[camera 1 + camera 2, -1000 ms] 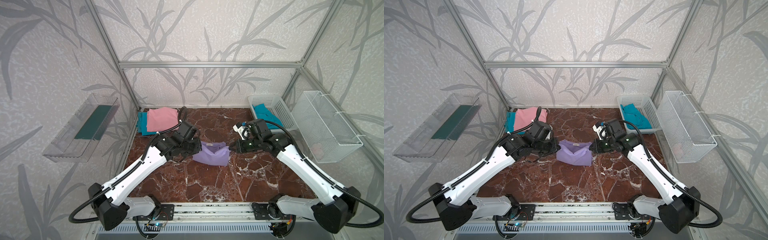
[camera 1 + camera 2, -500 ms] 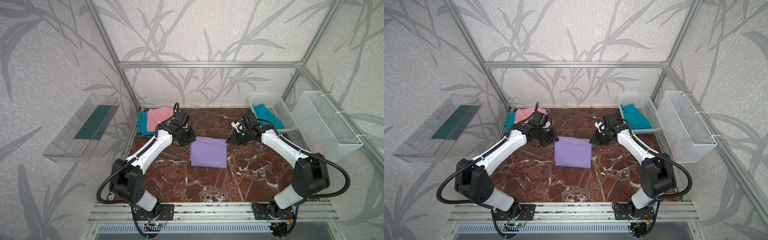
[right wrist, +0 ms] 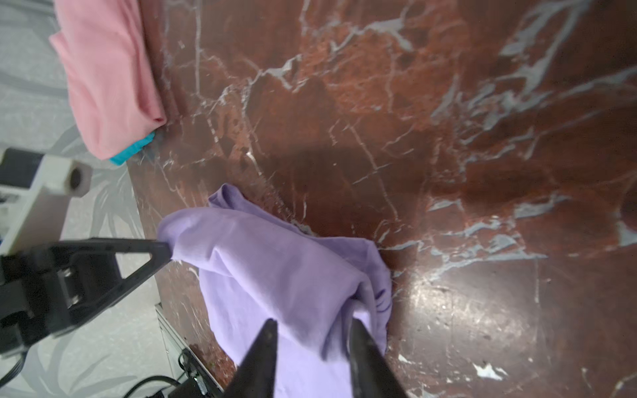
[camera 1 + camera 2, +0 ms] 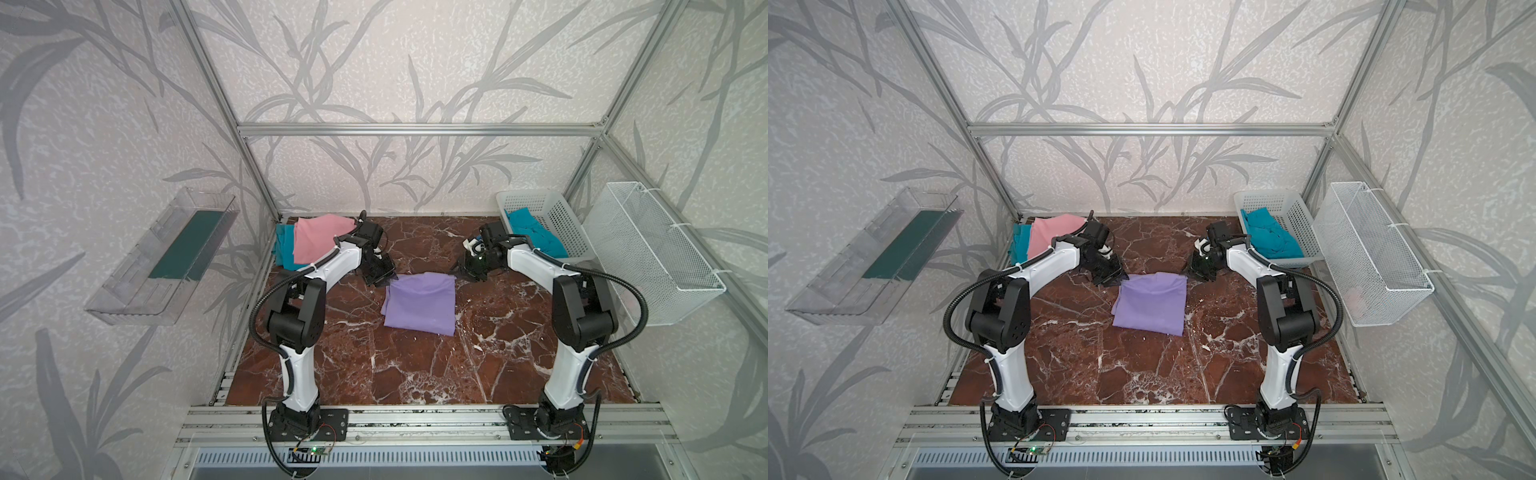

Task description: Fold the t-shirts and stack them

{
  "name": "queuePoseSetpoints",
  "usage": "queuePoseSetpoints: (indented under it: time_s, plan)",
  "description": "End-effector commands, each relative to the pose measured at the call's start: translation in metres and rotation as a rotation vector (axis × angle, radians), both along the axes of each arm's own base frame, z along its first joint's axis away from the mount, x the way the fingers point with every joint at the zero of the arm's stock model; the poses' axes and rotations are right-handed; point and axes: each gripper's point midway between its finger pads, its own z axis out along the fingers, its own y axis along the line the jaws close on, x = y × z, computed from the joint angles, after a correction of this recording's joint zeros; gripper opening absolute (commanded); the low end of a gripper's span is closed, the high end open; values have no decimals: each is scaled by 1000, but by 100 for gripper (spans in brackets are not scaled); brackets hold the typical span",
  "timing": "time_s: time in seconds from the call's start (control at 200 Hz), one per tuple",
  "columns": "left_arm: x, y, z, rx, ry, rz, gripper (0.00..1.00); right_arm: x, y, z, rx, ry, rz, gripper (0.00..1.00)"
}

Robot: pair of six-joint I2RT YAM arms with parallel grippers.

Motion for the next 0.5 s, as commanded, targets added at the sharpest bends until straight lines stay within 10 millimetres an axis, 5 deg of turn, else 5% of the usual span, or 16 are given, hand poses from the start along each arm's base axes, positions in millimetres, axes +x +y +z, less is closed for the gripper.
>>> queuePoseSetpoints:
  time_s: [0.0,0.16,0.265,0.36,0.495]
  plan:
    - [23,20,33,73,-84,17,43,20,-8,16,-56,-80,-21,44]
    - [28,25,63,141,-163,14,44,23,-18,55,-181,-257,-28,42]
    - [10,6,53,139,-137,-40,37,11,-3,72,-219,-352,34,22]
    - [-13,-17,30,131,-92,-96,34,-4,18,65,-171,-343,95,8]
    - [-35,-41,-6,89,-34,-124,34,-17,31,30,-123,-250,127,4]
